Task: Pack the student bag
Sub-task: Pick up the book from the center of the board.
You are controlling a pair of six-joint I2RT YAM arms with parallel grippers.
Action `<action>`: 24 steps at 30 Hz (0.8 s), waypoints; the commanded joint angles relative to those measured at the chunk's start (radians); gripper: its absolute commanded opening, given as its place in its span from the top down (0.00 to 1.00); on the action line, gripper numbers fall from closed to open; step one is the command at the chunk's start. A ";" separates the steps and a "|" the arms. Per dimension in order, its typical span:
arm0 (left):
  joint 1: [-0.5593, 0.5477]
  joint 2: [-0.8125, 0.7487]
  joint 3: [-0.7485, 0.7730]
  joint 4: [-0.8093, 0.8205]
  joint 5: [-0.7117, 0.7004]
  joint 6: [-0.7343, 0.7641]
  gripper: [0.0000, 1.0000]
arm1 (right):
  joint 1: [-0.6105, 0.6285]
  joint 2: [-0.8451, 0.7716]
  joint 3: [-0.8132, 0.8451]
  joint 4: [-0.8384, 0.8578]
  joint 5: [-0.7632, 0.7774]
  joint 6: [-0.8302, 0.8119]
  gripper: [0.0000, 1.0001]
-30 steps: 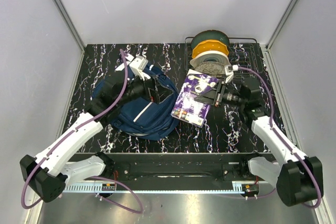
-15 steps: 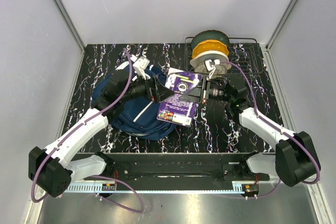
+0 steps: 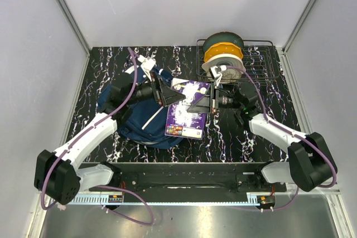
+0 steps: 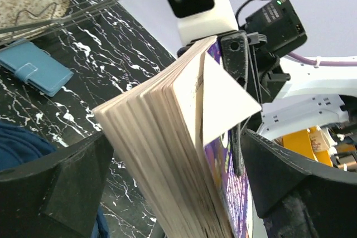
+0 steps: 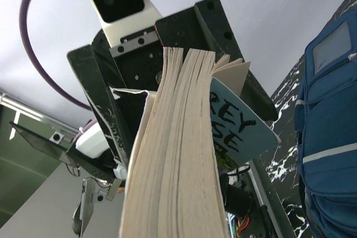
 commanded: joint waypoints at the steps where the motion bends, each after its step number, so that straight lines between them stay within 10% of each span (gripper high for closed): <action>1: 0.003 0.022 0.010 0.148 0.104 -0.045 0.03 | 0.021 0.014 0.055 0.069 -0.028 -0.033 1.00; 5: 0.003 0.042 0.013 0.171 0.151 -0.062 0.21 | 0.021 0.035 0.055 0.088 -0.027 -0.036 1.00; 13: 0.005 0.037 0.019 0.102 0.158 -0.018 0.96 | 0.023 0.088 0.092 0.042 -0.050 -0.071 1.00; 15: 0.003 0.034 0.034 0.050 0.140 0.000 1.00 | 0.023 0.092 0.112 -0.022 -0.053 -0.111 0.98; 20: 0.009 0.008 0.074 -0.146 -0.081 0.079 1.00 | 0.021 0.056 0.193 -0.459 0.159 -0.344 0.43; 24: 0.055 -0.088 0.050 -0.193 -0.251 0.071 1.00 | 0.021 -0.033 0.182 -0.596 0.365 -0.360 0.17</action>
